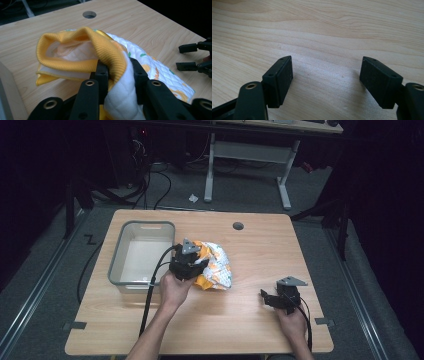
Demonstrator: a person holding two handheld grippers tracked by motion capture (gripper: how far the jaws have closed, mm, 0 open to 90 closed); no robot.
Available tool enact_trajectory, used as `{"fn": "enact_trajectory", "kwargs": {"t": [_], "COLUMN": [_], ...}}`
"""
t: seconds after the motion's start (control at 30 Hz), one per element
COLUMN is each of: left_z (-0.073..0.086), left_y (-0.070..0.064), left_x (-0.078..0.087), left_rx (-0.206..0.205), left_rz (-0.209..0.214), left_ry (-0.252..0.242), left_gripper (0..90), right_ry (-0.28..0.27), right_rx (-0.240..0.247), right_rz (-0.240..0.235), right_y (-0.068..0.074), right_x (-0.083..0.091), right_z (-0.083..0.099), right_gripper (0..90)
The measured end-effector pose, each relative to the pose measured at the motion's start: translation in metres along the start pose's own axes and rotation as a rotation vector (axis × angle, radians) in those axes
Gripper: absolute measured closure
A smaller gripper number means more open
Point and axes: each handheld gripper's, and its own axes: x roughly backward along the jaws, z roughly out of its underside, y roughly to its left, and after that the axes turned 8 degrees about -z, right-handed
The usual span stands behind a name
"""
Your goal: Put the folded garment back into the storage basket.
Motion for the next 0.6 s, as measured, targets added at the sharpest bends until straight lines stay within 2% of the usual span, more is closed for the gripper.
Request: {"fn": "enact_trajectory", "kwargs": {"t": [0.1,0.33,0.6], "left_z": [-0.001,-0.002,-0.008], "left_y": [0.001,0.011,0.016], "left_x": [0.003,0.009,0.020], "left_rx": [-0.001,0.025,0.021], "left_rz": [0.002,0.014,0.001], "left_ry": [-0.008,-0.016,-0.043], "left_gripper": [73.4,73.5,73.7], "right_ry": [0.000,0.001,0.001], "right_rx": [0.000,-0.001,-0.003], "right_rz": [0.000,0.000,0.000], "right_y": [0.000,0.000,0.000], "right_x": [0.000,0.000,0.000], "right_z": [0.000,0.000,0.000], "right_gripper": [26.8,26.8,26.8]}}
